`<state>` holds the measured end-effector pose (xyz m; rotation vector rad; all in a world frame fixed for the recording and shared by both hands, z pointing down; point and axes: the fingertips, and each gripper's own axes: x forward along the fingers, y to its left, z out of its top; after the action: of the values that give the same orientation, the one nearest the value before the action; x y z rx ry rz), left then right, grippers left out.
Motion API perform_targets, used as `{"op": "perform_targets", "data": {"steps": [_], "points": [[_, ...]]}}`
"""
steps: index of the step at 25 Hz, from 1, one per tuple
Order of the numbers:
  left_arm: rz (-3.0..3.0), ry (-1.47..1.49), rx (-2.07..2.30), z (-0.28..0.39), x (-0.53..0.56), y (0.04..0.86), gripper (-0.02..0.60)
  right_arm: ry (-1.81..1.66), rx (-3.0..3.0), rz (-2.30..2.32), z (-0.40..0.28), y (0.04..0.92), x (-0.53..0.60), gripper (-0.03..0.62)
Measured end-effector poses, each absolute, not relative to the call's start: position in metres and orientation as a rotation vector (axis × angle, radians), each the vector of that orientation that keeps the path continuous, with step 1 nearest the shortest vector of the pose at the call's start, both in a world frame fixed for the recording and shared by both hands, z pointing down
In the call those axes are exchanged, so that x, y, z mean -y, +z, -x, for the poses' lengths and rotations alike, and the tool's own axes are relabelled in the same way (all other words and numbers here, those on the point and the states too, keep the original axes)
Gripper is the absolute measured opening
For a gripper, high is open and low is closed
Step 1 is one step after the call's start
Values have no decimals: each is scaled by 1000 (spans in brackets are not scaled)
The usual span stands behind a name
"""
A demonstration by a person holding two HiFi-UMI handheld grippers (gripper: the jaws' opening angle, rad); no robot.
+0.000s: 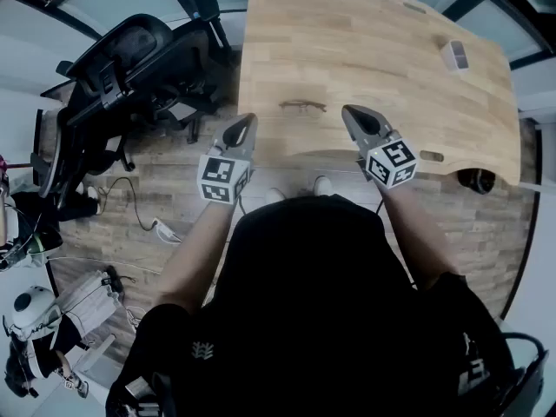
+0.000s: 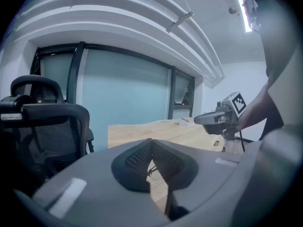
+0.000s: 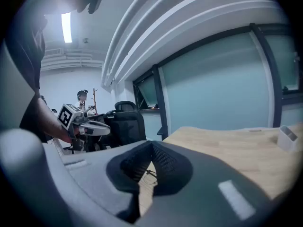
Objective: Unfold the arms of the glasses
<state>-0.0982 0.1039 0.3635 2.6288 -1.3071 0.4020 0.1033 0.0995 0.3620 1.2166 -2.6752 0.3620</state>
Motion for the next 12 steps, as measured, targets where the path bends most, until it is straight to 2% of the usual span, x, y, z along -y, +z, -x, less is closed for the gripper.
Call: {"op": "perform_targets", "data": {"steps": [12], "points": [[-2645,402,1244,132,-90,371,6,343,2569,-1289,-76,377,-93,2]]}}
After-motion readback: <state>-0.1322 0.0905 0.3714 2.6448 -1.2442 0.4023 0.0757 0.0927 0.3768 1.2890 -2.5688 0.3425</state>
